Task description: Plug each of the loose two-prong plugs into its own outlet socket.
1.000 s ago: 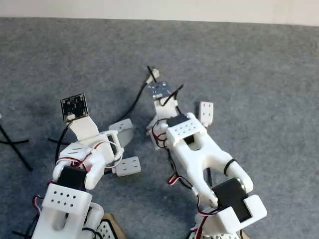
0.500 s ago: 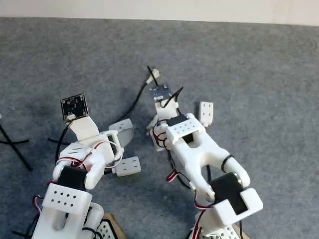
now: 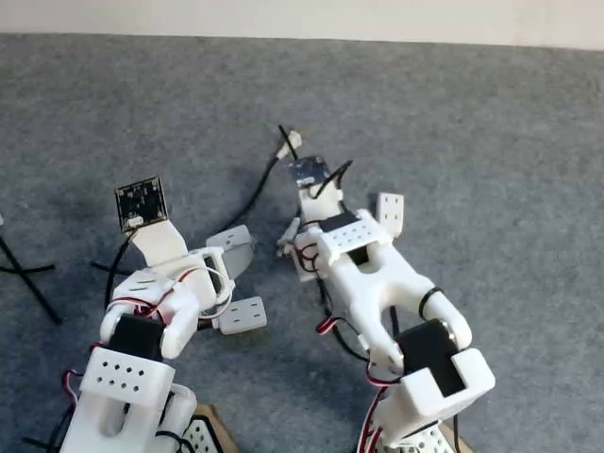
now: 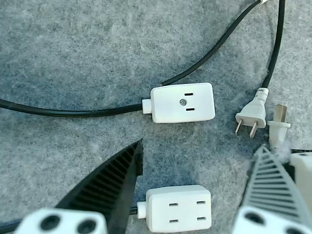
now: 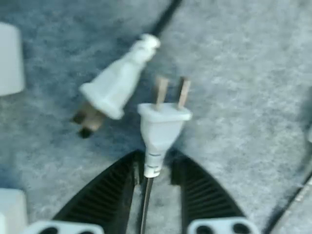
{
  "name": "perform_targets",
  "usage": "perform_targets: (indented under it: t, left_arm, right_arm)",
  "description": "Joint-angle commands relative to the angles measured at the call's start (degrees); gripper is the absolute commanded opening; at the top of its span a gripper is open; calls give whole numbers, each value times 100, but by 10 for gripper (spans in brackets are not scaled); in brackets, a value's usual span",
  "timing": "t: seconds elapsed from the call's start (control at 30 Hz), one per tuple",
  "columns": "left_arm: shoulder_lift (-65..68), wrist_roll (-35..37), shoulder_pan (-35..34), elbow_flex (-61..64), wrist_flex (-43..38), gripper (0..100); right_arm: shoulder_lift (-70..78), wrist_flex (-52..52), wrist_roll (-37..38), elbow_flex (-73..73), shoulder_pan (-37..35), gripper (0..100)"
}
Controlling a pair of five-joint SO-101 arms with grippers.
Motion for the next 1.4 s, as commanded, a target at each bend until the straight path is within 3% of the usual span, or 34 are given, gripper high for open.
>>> perform_targets:
  t: [0.0, 0.17, 0.33, 0.43, 0.5, 0.77, 0.97, 1.17, 1.37]
  left_arm:
    - [-22, 53, 4, -31, -105, 344]
    - [-22, 53, 4, -31, -114, 344]
    - [-22, 53, 4, -31, -114, 344]
    - [-22, 53, 4, -31, -105, 344]
    - [-22, 53, 4, -31, -105, 344]
    - [-22, 53, 4, -31, -105, 344]
    - [-22, 53, 4, -31, -105, 344]
    - [-22, 53, 4, -31, -105, 344]
    - [-22, 53, 4, -31, -105, 344]
  right_arm:
    - [-22, -31, -9, -145, 154, 6]
    - [-40, 927, 167, -620, 374, 5]
    - [-40, 2325, 1952, -1684, 224, 5]
    - [-13, 2431, 3086, -1587, -22, 5]
    - [-4, 2290, 3464, -1305, -154, 5]
    - [-4, 567, 2804, -84, -189, 9]
    - [-31, 514, 2655, 154, -171, 23]
    - [-40, 523, 2655, 136, 13, 166]
    - [-40, 532, 2646, 22, 215, 176]
